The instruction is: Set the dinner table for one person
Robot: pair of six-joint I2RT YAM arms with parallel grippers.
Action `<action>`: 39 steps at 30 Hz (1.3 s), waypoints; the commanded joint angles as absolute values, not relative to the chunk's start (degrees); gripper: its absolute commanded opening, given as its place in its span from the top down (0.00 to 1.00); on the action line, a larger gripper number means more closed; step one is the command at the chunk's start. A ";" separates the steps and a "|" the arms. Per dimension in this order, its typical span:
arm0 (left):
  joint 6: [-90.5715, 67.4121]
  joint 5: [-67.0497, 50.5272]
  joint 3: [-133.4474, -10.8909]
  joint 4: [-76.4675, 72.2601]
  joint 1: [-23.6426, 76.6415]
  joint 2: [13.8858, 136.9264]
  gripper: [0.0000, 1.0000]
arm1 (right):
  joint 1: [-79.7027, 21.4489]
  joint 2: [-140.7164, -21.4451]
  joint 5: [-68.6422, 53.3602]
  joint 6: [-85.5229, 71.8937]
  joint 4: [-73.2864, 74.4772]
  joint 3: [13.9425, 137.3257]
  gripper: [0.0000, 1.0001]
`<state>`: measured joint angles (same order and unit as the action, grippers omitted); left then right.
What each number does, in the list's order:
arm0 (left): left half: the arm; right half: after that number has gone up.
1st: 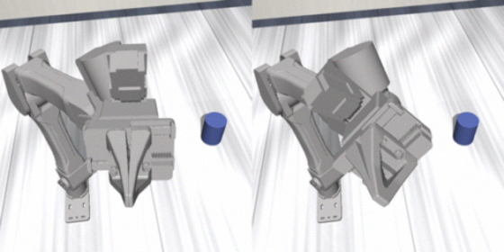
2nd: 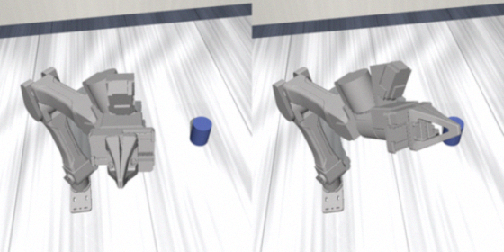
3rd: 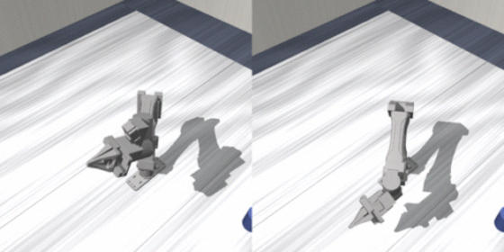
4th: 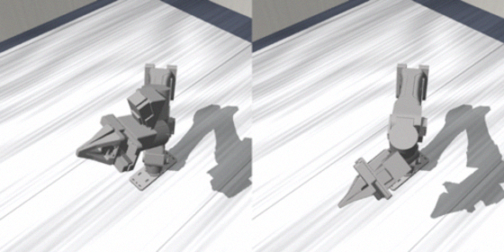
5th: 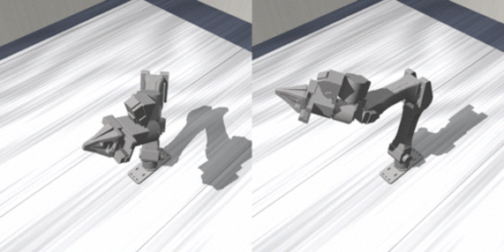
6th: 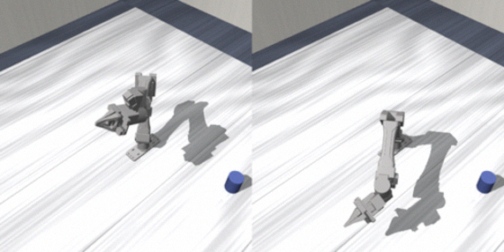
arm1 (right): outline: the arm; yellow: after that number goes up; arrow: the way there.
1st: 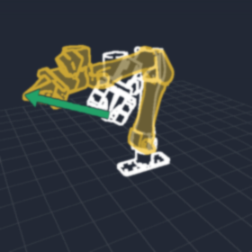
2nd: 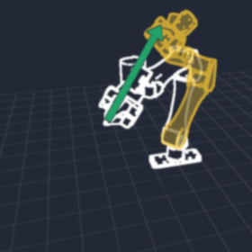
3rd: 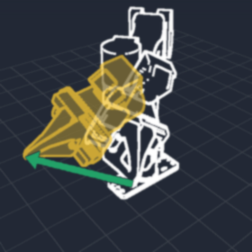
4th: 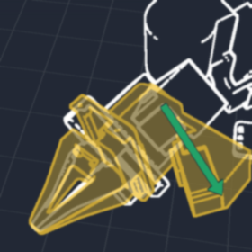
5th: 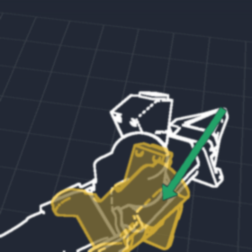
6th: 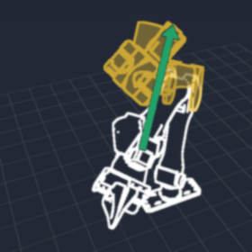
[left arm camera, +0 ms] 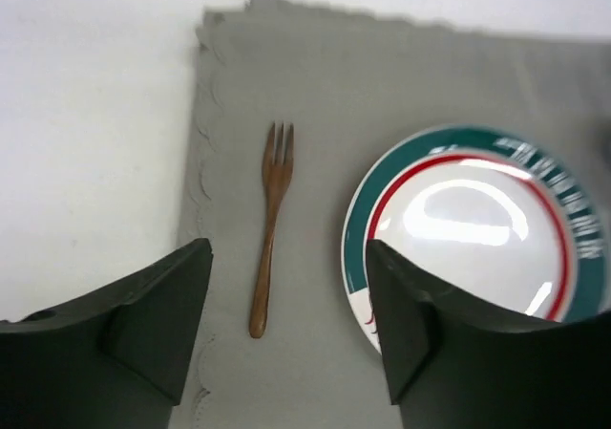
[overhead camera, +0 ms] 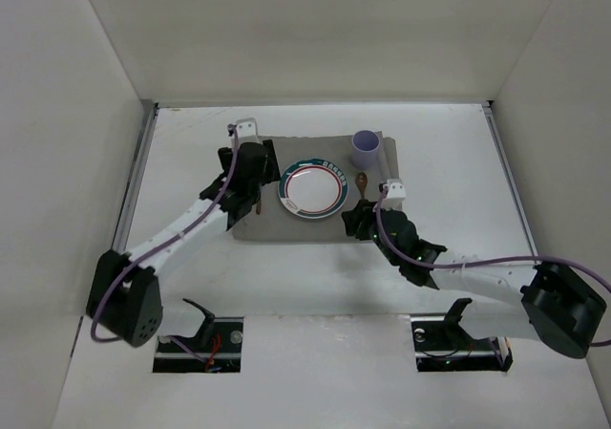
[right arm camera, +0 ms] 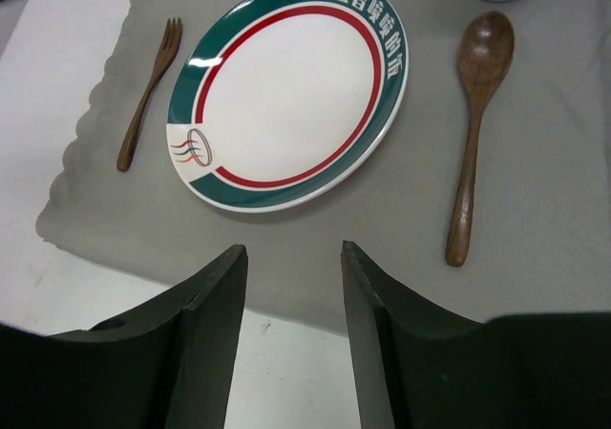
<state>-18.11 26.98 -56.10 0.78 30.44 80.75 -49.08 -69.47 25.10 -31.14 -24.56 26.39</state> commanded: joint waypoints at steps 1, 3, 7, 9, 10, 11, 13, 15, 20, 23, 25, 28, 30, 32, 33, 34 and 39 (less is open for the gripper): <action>-21.96 30.40 -50.64 -1.40 30.10 72.27 0.30 | -48.73 -66.54 26.45 -31.29 -28.47 25.93 0.46; -23.46 31.55 -47.39 -1.58 29.49 67.52 0.16 | -48.73 -65.31 27.68 -31.38 -29.18 24.97 0.40; -24.43 33.83 -41.15 -0.18 27.91 58.82 0.00 | -48.38 -61.45 29.88 -32.43 -30.41 22.86 0.33; -25.83 36.46 -38.07 1.14 26.77 55.30 0.00 | -47.86 -59.86 31.54 -32.78 -31.55 21.45 0.30; -26.71 37.69 -36.84 2.01 26.06 53.80 0.00 | -47.42 -59.16 32.51 -32.96 -32.16 20.75 0.28; -27.68 38.23 -35.70 2.98 25.36 52.57 0.00 | -46.81 -58.45 33.56 -33.48 -32.60 19.96 0.26; -30.83 37.88 -33.32 4.48 23.52 50.20 0.00 | -45.40 -56.70 34.54 -35.50 -32.78 18.64 0.24; -34.78 36.05 -30.95 6.06 21.24 48.17 0.00 | -43.65 -54.33 35.41 -37.69 -32.78 16.88 0.22; -43.49 30.07 -27.43 11.41 11.49 46.58 0.00 | -36.70 -47.82 38.41 -44.11 -30.33 12.40 0.19; -47.18 27.60 -25.32 14.67 3.94 44.30 0.00 | -33.62 -44.75 38.76 -48.85 -25.67 11.43 0.18; -48.69 26.64 -24.26 15.47 -0.11 43.42 0.00 | -32.65 -42.73 39.98 -50.53 -25.22 10.20 0.17; -48.69 24.35 -24.61 15.64 -3.29 45.25 0.00 | -32.39 -40.35 40.96 -51.15 -25.84 8.97 0.16; -48.95 23.21 -25.22 15.56 -3.39 47.63 0.00 | -32.65 -40.08 40.96 -50.80 -26.10 9.05 0.16; -49.30 23.03 -25.92 14.86 -2.69 49.82 0.00 | -32.65 -41.39 41.04 -50.28 -26.28 9.67 0.16; -49.48 23.29 -26.54 14.77 -2.25 50.79 0.00 | -32.65 -42.18 40.70 -50.10 -26.45 9.93 0.16; -49.22 23.55 -27.33 14.85 -1.89 51.67 0.00 | -32.65 -42.97 40.26 -50.10 -26.54 10.11 0.16; -49.13 24.96 -27.43 15.30 -1.36 51.25 0.00 | -32.91 -45.79 38.50 -49.57 -27.16 11.34 0.16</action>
<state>-48.53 25.19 -25.47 14.85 -1.65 52.58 -32.69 -45.28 38.94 -49.50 -24.88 9.17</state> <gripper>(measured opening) 0.997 0.835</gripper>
